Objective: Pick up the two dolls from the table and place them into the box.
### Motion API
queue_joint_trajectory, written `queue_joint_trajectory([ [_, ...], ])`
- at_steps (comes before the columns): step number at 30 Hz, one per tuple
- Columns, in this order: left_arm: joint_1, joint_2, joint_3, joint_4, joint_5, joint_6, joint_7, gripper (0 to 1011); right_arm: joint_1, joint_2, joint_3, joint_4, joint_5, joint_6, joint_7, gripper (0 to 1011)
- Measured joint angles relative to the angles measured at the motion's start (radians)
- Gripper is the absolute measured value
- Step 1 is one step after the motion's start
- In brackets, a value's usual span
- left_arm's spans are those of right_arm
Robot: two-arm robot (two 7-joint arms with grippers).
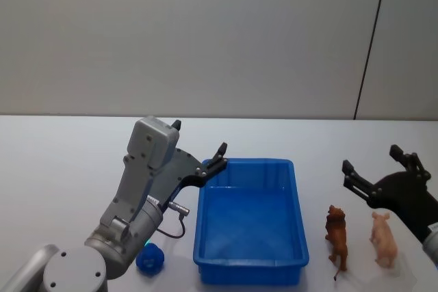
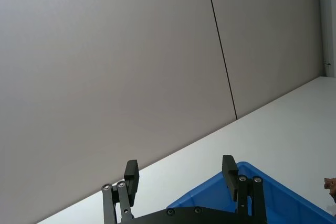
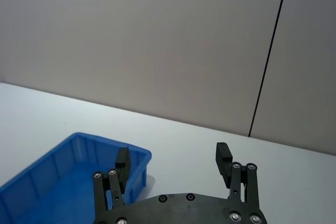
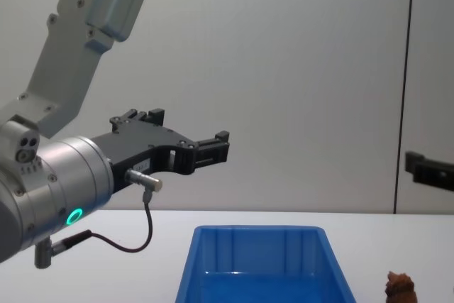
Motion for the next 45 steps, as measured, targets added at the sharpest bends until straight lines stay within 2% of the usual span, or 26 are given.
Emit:
queue_joint_trajectory([
  [9, 0.000, 0.000, 0.000, 0.000, 0.000, 0.000, 0.000, 1001, -0.002, 0.027, 0.019, 0.029, -0.007, 0.055, 0.010, 1001],
  [19, 0.000, 0.000, 0.000, 0.000, 0.000, 0.000, 0.000, 1001, 0.011, 0.041, 0.029, 0.086, -0.033, 0.155, 0.020, 1001],
  [29, 0.000, 0.000, 0.000, 0.000, 0.000, 0.000, 0.000, 1001, 0.039, 0.038, 0.023, 0.147, -0.059, 0.265, 0.053, 1001],
  [31, 0.000, 0.000, 0.000, 0.000, 0.000, 0.000, 0.000, 1001, 0.049, 0.034, 0.019, 0.166, -0.067, 0.301, 0.068, 1001],
  [42, 0.000, 0.000, 0.000, 0.000, 0.000, 0.000, 0.000, 1001, 0.072, 0.018, 0.007, 0.212, -0.077, 0.384, 0.094, 998],
  [45, 0.000, 0.000, 0.000, 0.000, 0.000, 0.000, 0.000, 1001, 0.075, 0.015, 0.006, 0.217, -0.077, 0.398, 0.095, 950],
])
